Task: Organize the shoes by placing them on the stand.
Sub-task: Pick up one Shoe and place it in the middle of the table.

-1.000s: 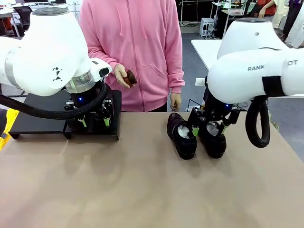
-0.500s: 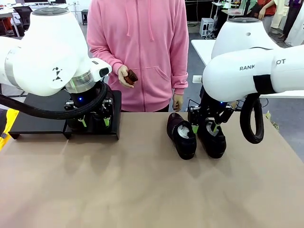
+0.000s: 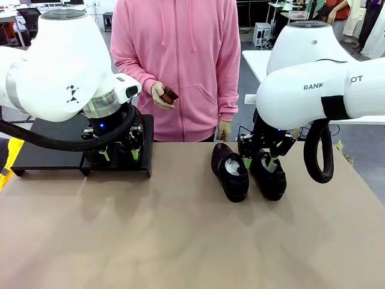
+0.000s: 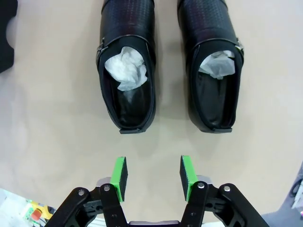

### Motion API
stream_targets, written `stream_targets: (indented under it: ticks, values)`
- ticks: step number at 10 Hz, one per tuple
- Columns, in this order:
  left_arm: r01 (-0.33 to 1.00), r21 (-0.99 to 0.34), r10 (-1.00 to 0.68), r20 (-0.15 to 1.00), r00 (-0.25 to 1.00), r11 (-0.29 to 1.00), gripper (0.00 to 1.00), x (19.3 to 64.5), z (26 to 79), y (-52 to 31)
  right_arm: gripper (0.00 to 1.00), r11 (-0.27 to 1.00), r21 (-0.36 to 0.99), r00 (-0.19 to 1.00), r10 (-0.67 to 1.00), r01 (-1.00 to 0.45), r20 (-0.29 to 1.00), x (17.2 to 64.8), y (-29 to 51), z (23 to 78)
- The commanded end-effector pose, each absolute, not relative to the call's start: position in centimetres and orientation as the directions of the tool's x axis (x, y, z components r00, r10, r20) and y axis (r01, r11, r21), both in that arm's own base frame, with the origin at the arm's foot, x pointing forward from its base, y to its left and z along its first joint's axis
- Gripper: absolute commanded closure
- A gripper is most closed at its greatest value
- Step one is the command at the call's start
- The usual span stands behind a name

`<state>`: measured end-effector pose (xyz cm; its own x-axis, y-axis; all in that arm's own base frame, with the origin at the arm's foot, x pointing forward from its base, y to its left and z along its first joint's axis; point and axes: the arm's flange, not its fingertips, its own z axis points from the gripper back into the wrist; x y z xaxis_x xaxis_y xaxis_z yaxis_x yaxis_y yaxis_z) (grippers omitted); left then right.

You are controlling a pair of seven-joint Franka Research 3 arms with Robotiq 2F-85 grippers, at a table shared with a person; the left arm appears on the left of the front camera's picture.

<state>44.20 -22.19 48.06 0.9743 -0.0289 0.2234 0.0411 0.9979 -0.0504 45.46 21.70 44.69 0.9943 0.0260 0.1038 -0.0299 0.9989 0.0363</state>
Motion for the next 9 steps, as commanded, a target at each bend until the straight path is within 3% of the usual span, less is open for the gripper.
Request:
stream_targets:
  ticks: [1,3,9]
  values:
    - [0.042,-0.050,-0.029,0.225,0.974,0.998,0.26,44.3,48.2,-22.1,0.40,0.998,0.039,0.993,0.053,-0.057,0.103,45.6,21.5,44.7]
    - [0.042,-0.050,-0.029,0.225,0.974,0.998,0.26,44.3,48.2,-22.1,0.40,0.999,0.036,0.994,0.032,-0.036,0.102,45.4,21.8,44.6]
    - [0.042,-0.050,-0.029,0.225,0.974,0.998,0.26,44.3,48.2,-22.1,0.40,0.998,0.024,0.988,0.059,-0.063,0.143,51.6,22.5,40.3]
